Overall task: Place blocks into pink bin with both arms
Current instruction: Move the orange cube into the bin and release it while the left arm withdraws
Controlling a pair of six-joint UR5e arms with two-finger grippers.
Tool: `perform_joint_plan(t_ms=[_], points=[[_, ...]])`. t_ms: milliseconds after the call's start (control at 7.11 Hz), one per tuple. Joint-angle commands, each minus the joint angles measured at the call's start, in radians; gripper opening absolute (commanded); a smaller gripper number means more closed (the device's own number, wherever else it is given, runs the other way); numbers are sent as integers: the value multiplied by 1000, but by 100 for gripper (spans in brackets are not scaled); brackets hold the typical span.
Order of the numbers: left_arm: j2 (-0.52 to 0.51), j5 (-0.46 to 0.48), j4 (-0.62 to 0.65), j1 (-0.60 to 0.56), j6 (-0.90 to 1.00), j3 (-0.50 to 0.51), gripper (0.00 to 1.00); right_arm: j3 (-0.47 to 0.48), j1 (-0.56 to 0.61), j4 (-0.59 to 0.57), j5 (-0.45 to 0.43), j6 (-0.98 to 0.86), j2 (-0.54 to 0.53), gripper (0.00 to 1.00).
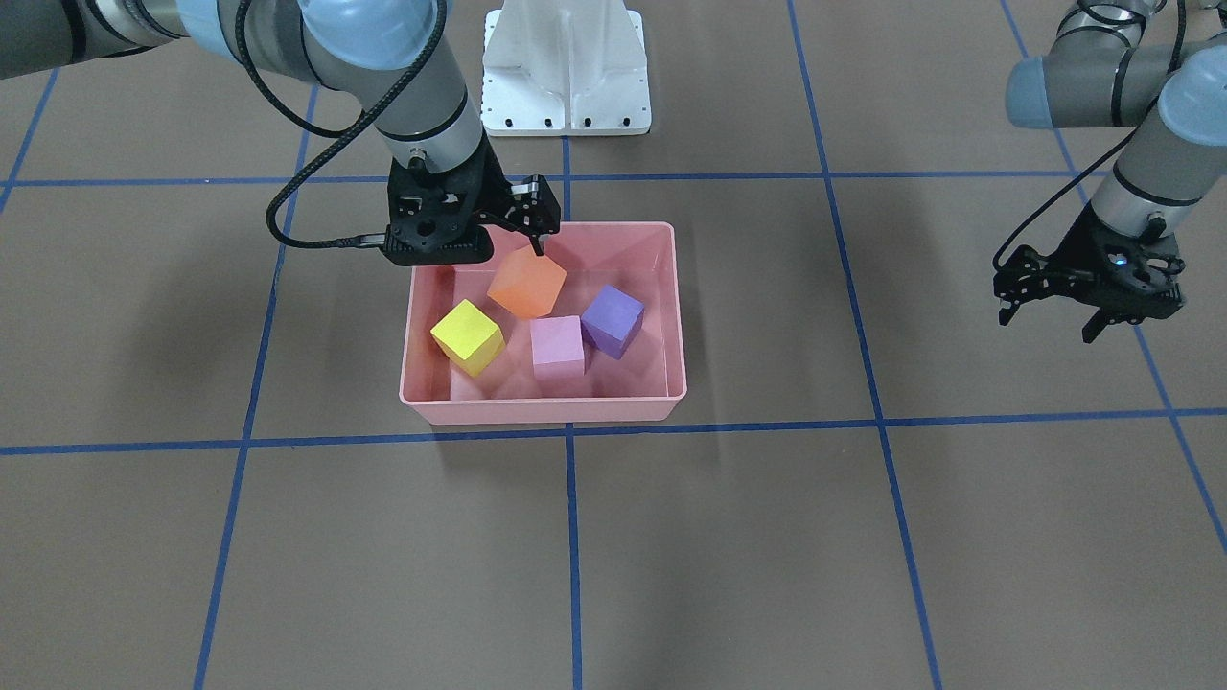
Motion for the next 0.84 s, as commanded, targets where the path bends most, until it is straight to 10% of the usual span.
perform_joint_plan(t_ms=[0,563,704], points=[[0,-6,0,-57,4,17,100,68,93,-5,0,-27,-67,100],[-1,-202,30,-305,378,132,100,139,433,-168,46,-783,-344,100],[-14,-225,74,-375,469,182,100,71,559,-190,174,-976,-410,100]])
